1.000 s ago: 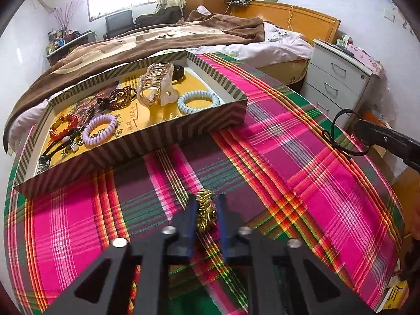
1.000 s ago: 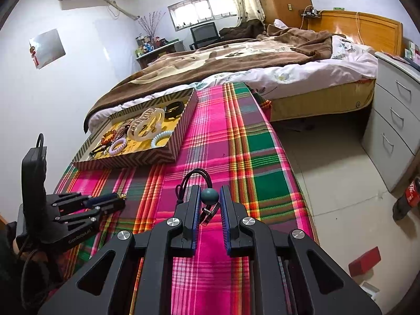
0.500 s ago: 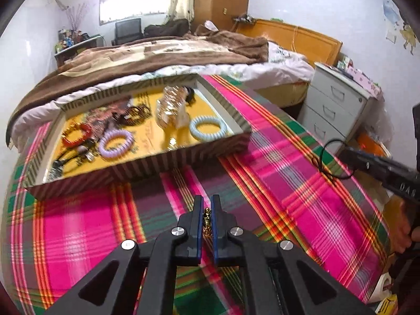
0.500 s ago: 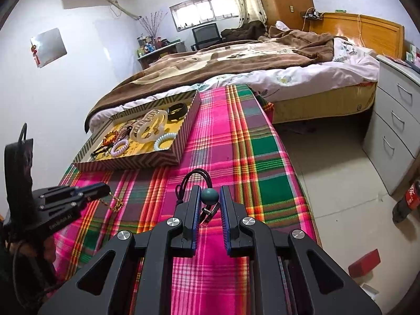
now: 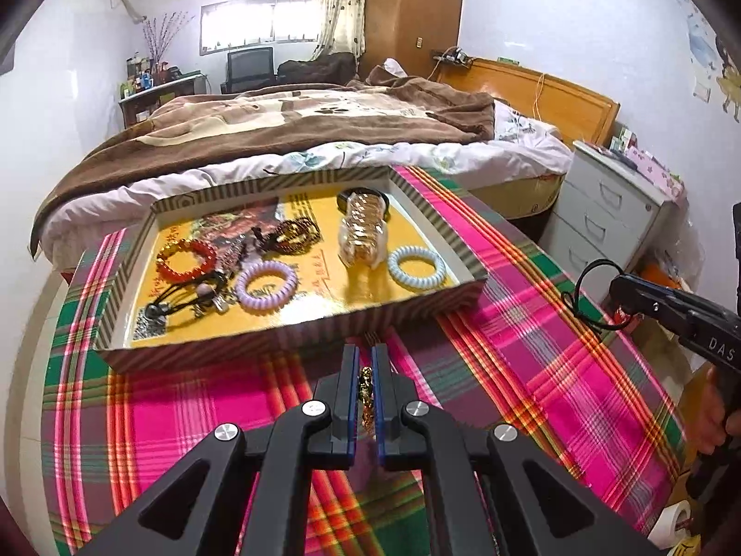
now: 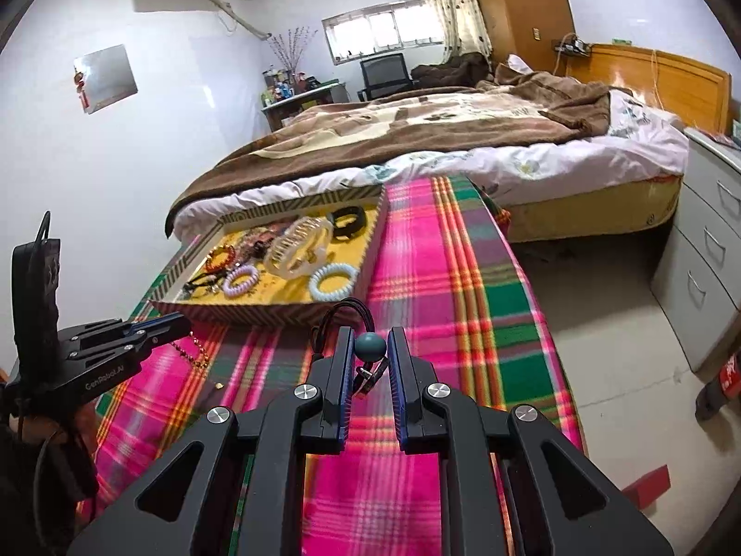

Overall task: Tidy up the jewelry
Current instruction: 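Carry the gold chain into the box with the left gripper while the right carries the teal-bead cord there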

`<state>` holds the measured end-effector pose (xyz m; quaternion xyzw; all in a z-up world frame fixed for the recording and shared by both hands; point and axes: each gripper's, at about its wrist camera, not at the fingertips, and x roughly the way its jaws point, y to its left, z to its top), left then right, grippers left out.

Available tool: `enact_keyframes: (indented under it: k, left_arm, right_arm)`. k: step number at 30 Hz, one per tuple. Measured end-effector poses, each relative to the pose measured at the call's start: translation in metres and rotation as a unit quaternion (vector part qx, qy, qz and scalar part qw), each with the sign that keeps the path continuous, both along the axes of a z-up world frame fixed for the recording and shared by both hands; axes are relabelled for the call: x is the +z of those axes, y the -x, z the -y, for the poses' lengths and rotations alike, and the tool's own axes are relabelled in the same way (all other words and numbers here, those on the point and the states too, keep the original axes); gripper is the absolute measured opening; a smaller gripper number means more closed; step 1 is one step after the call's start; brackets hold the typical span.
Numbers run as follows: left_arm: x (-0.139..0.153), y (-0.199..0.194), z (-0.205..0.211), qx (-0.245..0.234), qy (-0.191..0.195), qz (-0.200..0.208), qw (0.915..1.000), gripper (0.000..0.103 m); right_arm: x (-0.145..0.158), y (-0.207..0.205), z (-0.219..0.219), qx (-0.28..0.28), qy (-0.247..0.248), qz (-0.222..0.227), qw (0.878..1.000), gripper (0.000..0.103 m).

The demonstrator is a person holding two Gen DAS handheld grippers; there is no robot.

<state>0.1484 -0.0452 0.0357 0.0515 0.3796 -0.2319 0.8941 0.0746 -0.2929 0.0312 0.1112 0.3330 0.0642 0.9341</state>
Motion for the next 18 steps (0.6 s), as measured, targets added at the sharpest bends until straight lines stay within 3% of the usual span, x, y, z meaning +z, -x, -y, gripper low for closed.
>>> enact_keyframes:
  k: [18]
  left_arm:
    - [0.048,-0.064,-0.051,0.028,0.012,0.042,0.9986,0.005]
  right_arm:
    - [0.017,-0.066,-0.067,0.052,-0.006,0.005,0.999,0.015]
